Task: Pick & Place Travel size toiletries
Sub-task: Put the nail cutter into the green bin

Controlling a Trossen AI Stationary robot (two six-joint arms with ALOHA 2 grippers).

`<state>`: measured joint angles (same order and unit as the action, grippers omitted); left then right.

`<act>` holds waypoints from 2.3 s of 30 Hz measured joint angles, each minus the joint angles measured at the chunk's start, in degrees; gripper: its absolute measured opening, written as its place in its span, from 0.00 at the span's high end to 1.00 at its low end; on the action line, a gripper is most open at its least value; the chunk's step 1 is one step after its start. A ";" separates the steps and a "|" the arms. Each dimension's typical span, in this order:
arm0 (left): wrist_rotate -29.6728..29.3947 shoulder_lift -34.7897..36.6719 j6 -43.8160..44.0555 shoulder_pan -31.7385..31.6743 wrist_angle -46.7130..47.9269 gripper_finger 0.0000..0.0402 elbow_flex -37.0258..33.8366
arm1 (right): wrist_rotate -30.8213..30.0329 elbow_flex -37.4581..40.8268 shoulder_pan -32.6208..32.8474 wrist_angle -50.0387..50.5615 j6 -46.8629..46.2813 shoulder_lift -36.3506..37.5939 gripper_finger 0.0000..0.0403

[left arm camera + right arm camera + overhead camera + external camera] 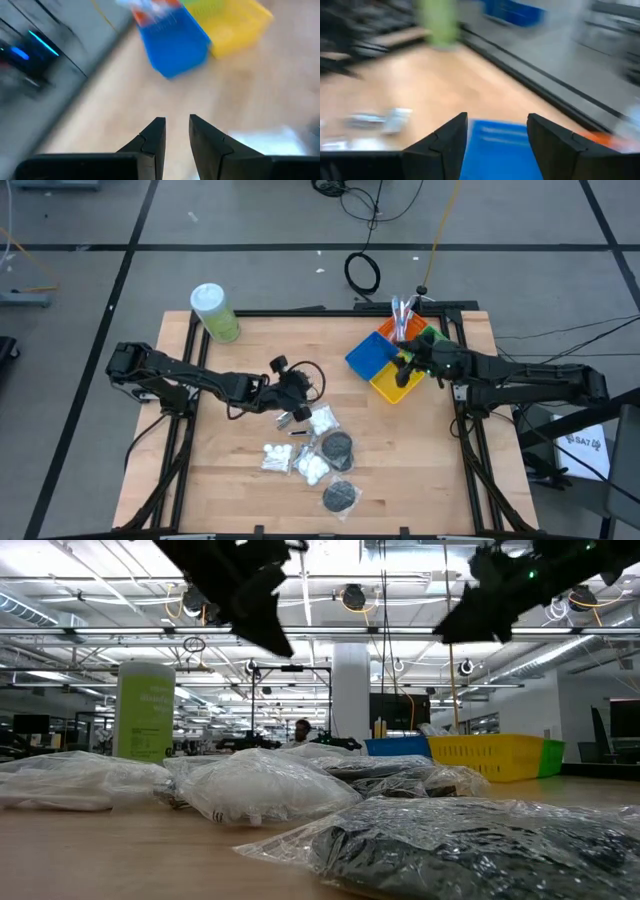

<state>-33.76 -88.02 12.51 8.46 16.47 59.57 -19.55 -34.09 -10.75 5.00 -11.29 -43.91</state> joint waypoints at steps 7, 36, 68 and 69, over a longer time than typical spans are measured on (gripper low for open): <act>13.62 -3.30 10.63 -1.93 4.35 0.76 -0.83 | 6.27 0.51 2.65 -7.56 2.66 -0.29 0.53; 25.61 -18.73 -5.85 -14.34 2.47 0.44 -0.74 | 10.85 11.76 2.78 -18.50 -1.53 -0.32 0.55; -5.03 -16.40 -49.08 -2.85 -1.80 0.92 19.69 | 13.89 13.03 7.50 -63.05 -19.68 -28.71 0.55; -5.72 -16.41 -49.12 -2.85 -1.44 0.92 19.69 | 14.24 13.01 7.50 -64.79 -20.12 -29.59 0.55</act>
<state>-39.48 -104.43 -36.62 5.61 15.03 79.26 -5.31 -21.08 -3.25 -59.80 -31.41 -73.50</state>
